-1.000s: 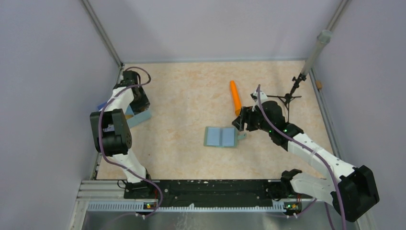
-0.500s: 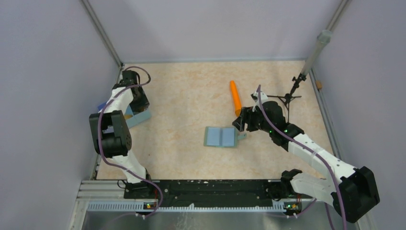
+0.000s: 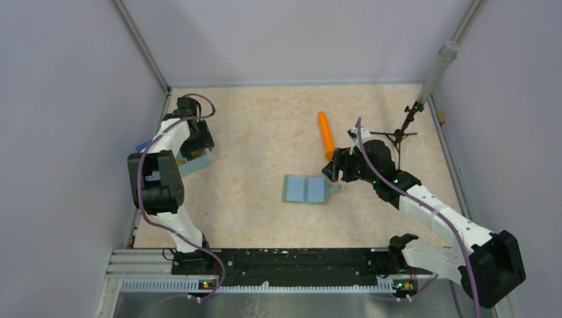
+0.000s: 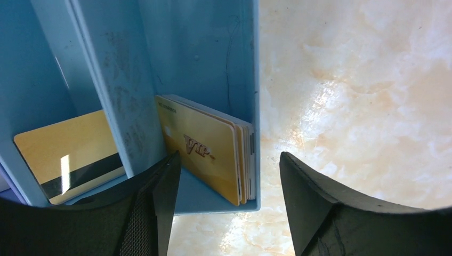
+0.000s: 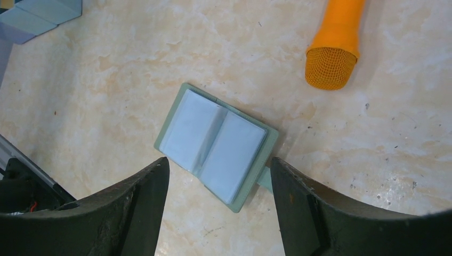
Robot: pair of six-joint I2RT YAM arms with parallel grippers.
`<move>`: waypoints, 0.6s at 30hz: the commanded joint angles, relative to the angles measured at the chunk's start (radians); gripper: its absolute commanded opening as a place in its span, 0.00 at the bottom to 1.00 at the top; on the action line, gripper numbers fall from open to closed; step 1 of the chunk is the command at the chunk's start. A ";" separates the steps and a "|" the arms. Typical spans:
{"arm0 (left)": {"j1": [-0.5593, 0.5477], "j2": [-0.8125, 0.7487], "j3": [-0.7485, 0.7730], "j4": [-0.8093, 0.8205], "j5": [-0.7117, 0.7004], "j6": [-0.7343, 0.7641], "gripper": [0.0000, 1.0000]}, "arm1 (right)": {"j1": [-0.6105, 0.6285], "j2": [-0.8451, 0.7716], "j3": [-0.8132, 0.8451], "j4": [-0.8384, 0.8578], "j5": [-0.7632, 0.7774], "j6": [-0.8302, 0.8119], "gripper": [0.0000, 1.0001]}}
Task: Put the credit cards into the card holder
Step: Pick up the credit card from the storage box.
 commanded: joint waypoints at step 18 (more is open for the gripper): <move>-0.197 0.098 0.100 -0.072 -0.262 0.055 0.59 | -0.009 -0.039 0.005 0.005 0.018 -0.019 0.68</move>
